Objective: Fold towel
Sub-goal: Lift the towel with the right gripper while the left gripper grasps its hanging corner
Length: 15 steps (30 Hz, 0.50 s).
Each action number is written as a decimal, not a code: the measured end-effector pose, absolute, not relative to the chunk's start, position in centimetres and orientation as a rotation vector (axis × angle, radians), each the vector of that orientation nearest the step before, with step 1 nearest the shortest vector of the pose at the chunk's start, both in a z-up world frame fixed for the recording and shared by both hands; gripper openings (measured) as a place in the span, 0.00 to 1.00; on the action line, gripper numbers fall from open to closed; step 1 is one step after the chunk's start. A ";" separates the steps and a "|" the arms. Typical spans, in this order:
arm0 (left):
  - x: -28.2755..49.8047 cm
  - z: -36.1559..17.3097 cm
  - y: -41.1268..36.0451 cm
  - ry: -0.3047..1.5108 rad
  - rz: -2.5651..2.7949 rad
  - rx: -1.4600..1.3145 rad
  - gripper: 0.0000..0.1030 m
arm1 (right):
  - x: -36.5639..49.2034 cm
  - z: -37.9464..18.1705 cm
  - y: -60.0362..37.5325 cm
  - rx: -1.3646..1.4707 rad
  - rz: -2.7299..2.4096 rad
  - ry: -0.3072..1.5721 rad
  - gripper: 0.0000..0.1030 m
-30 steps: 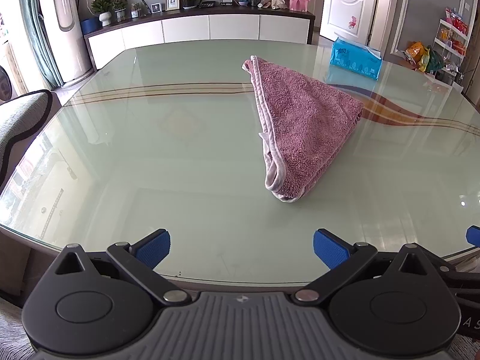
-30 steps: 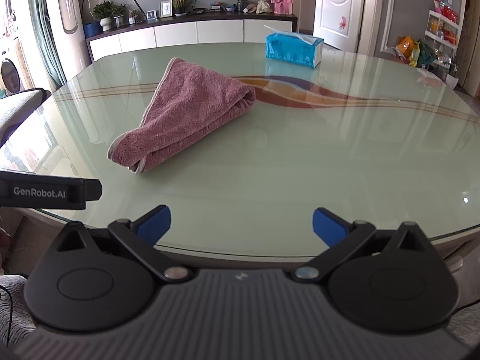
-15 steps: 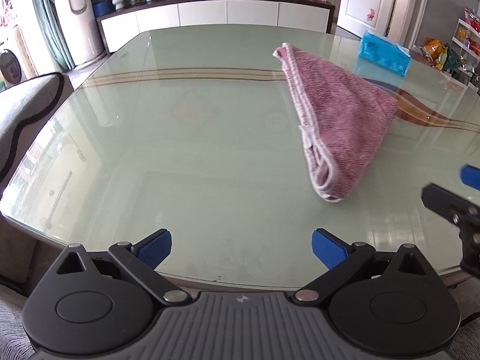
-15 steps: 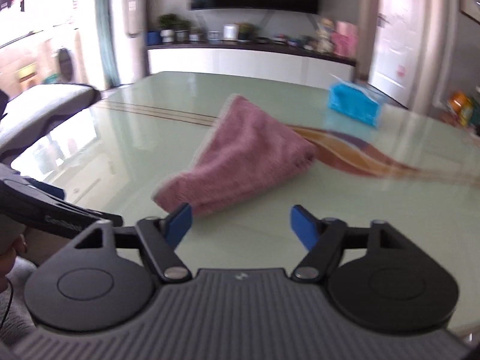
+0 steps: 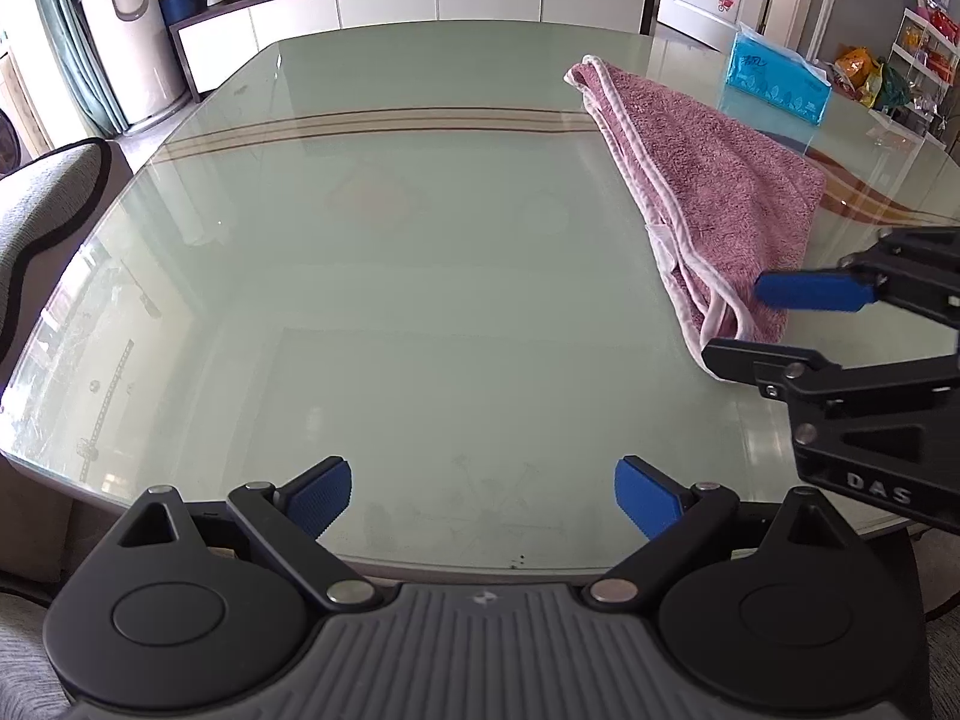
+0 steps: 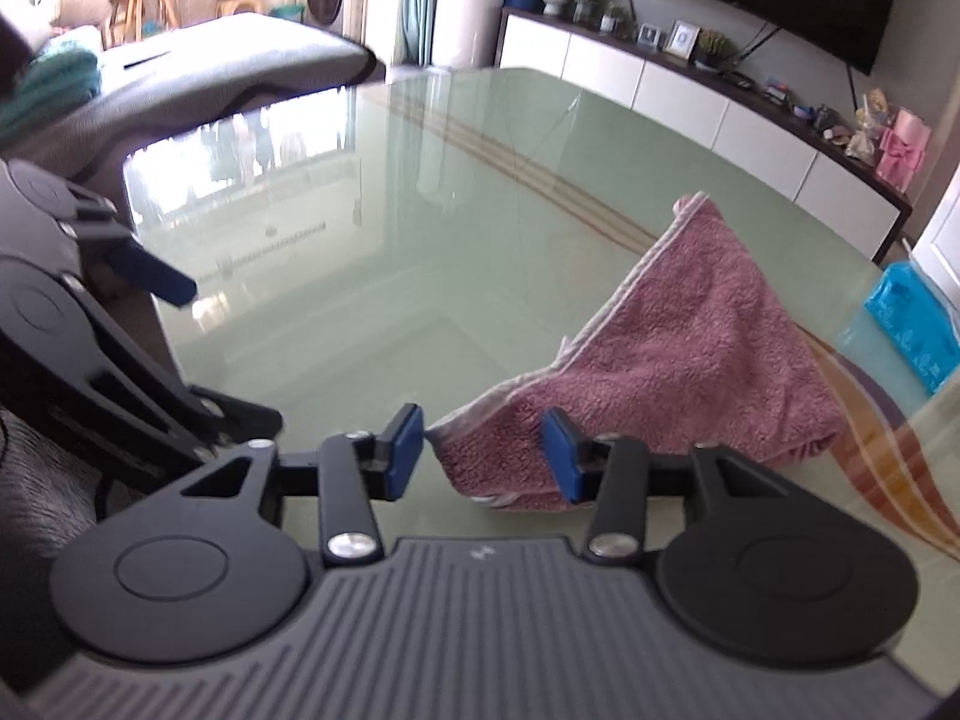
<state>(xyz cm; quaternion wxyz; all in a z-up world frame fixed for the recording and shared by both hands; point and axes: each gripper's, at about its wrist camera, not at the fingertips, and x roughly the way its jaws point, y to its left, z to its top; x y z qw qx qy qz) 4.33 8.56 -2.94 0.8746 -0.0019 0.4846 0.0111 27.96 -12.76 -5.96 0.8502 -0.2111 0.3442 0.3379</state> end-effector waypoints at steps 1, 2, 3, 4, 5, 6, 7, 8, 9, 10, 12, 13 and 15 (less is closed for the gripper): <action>4.5 -2.8 8.5 1.008 0.018 -0.004 0.93 | 28.1 -6.0 -12.9 -0.438 0.717 0.730 0.17; 4.7 -2.7 8.5 1.004 0.006 -0.006 0.93 | 28.2 -5.9 -13.2 -0.431 0.722 0.731 0.13; 4.9 -2.6 8.4 1.002 -0.006 -0.009 0.94 | 28.4 -5.6 -13.8 -0.402 0.733 0.734 0.11; 5.1 -2.6 8.2 1.001 -0.023 -0.013 0.94 | 28.6 -5.2 -14.5 -0.366 0.744 0.736 0.08; 5.5 -2.5 7.9 1.000 -0.046 -0.021 0.94 | 28.9 -4.8 -15.0 -0.340 0.750 0.735 0.07; 5.8 -2.4 7.6 1.000 -0.067 -0.028 0.94 | 29.4 -4.2 -15.8 -0.312 0.747 0.728 0.07; 6.2 -2.3 7.1 0.996 -0.094 -0.032 0.94 | 29.8 -3.5 -16.8 -0.283 0.742 0.720 0.06; 6.8 -2.2 6.4 0.991 -0.126 -0.035 0.94 | 30.2 -2.7 -17.5 -0.264 0.732 0.705 0.06; 7.2 -2.1 5.8 0.983 -0.150 -0.032 0.94 | 30.5 -1.9 -18.3 -0.250 0.720 0.686 0.06; 7.6 -2.0 5.1 0.975 -0.170 -0.025 0.94 | 31.1 -1.0 -19.1 -0.236 0.705 0.671 0.06; 8.5 -1.7 3.6 0.952 -0.215 -0.001 0.94 | 32.0 0.5 -20.6 -0.211 0.675 0.640 0.06; 9.0 -1.6 2.9 0.943 -0.232 0.012 0.94 | 32.6 1.5 -21.7 -0.196 0.653 0.615 0.06; 9.9 -1.6 1.7 0.932 -0.258 0.033 0.94 | 34.1 2.5 -23.2 -0.207 0.603 0.580 0.06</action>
